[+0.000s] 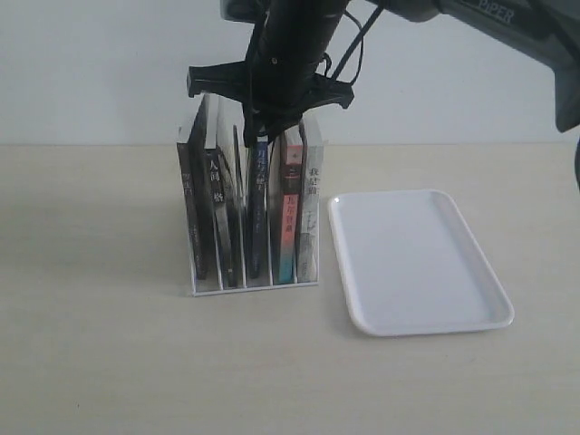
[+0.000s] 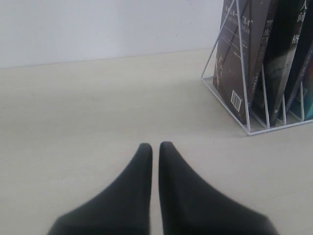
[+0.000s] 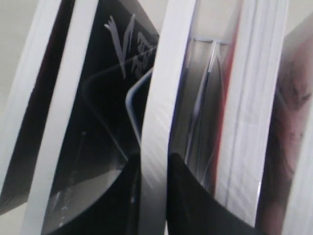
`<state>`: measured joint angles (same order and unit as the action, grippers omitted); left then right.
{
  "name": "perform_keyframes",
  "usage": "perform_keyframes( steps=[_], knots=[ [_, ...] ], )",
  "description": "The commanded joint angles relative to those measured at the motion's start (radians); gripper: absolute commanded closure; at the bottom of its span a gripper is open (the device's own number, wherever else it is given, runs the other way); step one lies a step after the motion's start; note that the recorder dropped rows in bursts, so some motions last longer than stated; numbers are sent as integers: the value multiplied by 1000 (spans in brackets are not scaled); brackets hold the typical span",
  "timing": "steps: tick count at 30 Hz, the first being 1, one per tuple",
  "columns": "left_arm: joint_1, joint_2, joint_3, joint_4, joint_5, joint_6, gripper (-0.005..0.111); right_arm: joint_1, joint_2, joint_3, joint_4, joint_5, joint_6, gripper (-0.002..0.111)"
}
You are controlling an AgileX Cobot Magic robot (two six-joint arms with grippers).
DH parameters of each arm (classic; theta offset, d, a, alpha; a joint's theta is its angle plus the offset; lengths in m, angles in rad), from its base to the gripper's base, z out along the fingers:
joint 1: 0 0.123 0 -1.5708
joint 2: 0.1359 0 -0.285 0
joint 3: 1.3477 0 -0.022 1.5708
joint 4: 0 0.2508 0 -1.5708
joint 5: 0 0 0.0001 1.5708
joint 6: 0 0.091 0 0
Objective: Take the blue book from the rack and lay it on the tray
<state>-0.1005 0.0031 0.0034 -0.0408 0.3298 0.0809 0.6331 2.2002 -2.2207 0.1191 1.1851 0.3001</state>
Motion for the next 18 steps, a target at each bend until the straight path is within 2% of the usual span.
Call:
perform_keyframes(
  steps=[1,18],
  knots=[
    [0,-3,-3,1,-15,-7,102,5,-68,-4,-23,-68,-15,108],
    [0,-3,-3,1,-15,-7,102,5,-306,-4,-119,-66,-89,108]
  ],
)
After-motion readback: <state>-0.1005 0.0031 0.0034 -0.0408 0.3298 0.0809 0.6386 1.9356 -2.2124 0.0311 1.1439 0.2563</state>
